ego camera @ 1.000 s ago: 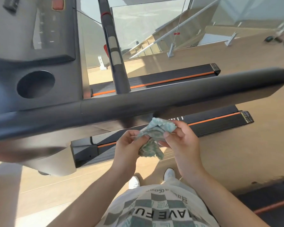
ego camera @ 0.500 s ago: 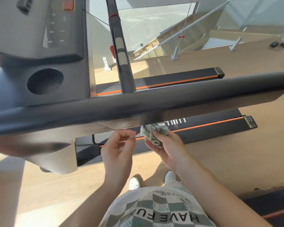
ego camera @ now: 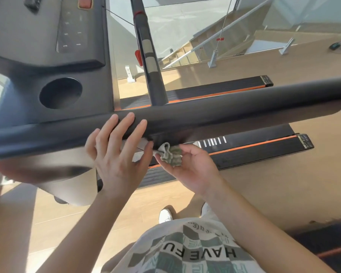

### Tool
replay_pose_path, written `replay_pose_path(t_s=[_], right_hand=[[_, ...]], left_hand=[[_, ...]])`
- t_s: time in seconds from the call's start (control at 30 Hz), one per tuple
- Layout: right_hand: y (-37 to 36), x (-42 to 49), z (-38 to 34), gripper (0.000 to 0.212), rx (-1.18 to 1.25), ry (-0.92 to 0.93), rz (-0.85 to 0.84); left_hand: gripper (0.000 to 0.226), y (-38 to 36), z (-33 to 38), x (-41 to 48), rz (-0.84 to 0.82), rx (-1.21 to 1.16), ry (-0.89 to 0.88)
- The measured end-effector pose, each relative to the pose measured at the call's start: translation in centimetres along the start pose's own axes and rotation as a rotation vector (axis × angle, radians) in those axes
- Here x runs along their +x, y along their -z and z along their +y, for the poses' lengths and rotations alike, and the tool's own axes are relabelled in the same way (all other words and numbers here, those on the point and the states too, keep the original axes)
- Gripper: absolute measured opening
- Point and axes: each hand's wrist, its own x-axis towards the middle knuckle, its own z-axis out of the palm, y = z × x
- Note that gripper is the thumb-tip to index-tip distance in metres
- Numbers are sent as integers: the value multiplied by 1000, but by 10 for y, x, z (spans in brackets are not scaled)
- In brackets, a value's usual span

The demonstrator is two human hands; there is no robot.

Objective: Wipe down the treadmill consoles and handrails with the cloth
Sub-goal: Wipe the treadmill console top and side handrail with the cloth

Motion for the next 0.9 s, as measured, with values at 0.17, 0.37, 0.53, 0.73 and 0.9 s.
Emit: replay_pose_path(t_s=[0.17, 0.37, 0.53, 0.73, 0.9], right_hand=[[8, -11, -16, 20, 106, 121, 13], [-2, -15, -7, 37, 80, 102, -49], [17, -25, -31, 50, 191, 176, -62], [45, -47, -74, 57, 323, 283, -101], [76, -77, -131, 57, 374, 379, -84]], left_hand=[[34, -5, 4, 0, 29, -30, 45], [26, 4, 12, 8, -10, -11, 75], [27, 2, 36, 34, -107, -99, -34], [47, -25, 91, 74, -375, -267, -173], [50, -56, 154, 90, -450, -289, -222]])
